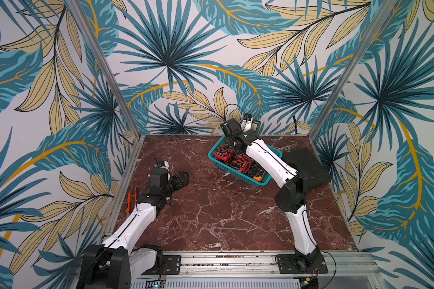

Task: Put the multimeter into the basket
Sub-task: Place the multimeter in the basket.

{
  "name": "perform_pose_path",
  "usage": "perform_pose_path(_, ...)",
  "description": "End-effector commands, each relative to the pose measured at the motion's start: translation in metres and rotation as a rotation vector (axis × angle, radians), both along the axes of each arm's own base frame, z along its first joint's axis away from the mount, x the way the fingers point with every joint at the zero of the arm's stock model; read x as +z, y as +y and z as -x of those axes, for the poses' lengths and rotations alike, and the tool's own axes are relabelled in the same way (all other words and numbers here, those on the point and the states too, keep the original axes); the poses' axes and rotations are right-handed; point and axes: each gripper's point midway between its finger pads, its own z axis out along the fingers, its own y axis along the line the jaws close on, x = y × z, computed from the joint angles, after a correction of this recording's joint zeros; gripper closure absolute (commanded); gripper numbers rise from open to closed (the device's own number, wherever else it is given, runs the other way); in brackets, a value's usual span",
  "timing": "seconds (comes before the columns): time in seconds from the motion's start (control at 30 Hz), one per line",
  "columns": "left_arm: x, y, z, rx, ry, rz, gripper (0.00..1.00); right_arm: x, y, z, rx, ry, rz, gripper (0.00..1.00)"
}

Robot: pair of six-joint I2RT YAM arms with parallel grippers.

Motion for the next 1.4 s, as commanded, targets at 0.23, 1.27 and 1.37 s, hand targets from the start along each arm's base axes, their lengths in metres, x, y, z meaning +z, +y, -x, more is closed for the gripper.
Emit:
perform_pose_path(0.23,0.000,-0.041,-0.016,-0.127,-0.023,0.033,0.00,-0.054,-0.008,0.001,-0.067,0.102,-0.023,0.59)
perform_pose_path(1.27,0.003,-0.045,-0.022,-0.115,-0.011,0.020,0.00,-0.042,-0.005,0.017,0.031,0.183,-0.118,0.01)
perform_pose_path(1.37,0.005,-0.037,-0.022,-0.087,-0.014,-0.010,0.00,-0.021,-0.005,0.020,0.064,0.165,-0.126,0.00)
